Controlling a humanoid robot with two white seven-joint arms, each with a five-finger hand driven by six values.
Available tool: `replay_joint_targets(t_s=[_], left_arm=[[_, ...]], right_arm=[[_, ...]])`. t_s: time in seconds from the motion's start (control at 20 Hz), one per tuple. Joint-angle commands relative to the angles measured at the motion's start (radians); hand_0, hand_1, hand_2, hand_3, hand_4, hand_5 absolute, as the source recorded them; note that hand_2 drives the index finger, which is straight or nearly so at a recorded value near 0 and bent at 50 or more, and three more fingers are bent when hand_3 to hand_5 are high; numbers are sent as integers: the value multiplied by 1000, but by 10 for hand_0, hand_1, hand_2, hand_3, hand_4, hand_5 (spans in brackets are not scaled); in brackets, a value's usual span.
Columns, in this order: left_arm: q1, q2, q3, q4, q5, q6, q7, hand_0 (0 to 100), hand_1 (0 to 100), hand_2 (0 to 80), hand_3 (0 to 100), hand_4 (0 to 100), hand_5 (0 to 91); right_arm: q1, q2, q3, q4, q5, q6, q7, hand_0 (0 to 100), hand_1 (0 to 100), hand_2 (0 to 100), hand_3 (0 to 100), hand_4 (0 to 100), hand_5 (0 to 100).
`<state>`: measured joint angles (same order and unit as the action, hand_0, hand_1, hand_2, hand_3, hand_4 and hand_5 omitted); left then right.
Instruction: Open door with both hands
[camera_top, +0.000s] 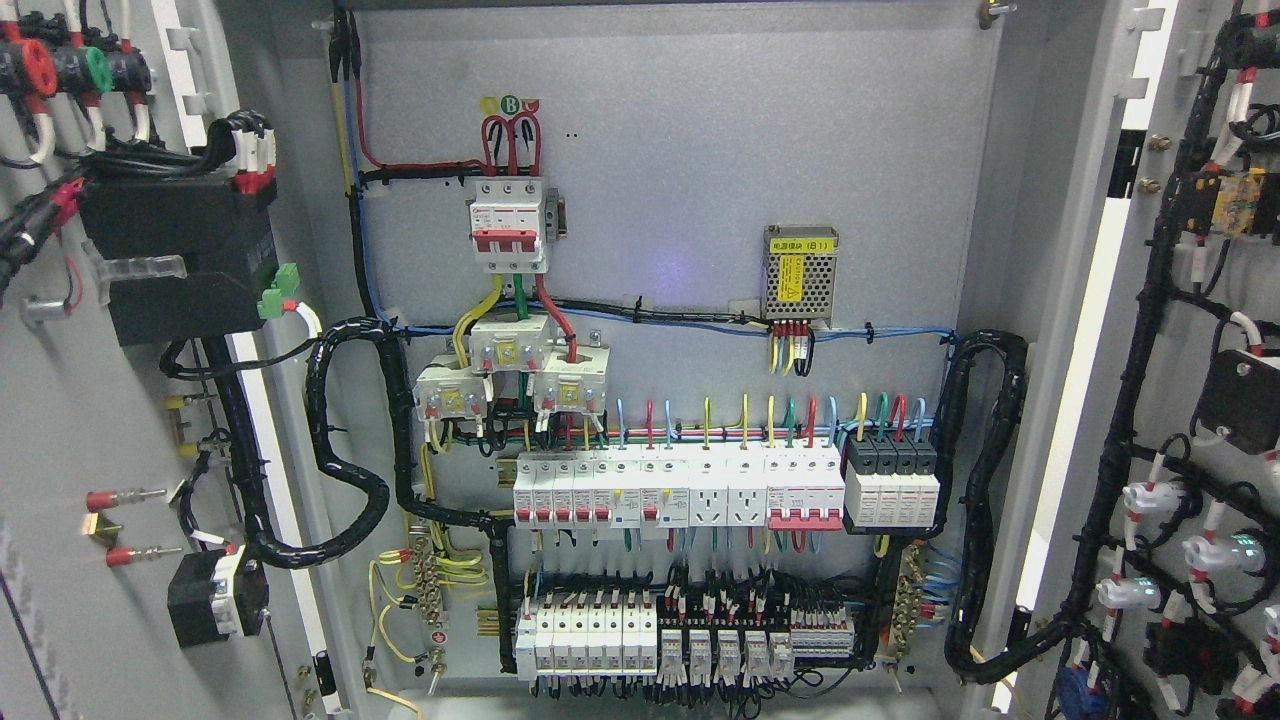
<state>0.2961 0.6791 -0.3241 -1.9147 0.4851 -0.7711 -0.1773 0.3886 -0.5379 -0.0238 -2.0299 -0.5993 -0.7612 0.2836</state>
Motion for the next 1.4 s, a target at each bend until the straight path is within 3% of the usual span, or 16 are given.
replay_joint_targets(t_s=[0.0,0.4,1.15,1.35], left_arm=[[-3,11,48,6,67,-908,4,0,0,0,0,31,0],[44,19,111,8,130,-956,4,0,0,0,0,30,0],[274,17,240,-20,132,-956,12,0,0,0,0,30,0],[294,13,264,-23,133,-956,16,0,0,0,0,30,0]], right_arm=[[-2,-51,-42,36,-60,2,3,0,0,0,0,0,0],[12,-60,-39,50,-71,3,5,0,0,0,0,0,0],[32,-119,-77,112,-137,2,8,0,0,0,0,0,0],[27,-125,-81,120,-161,2,8,0,0,0,0,0,0]])
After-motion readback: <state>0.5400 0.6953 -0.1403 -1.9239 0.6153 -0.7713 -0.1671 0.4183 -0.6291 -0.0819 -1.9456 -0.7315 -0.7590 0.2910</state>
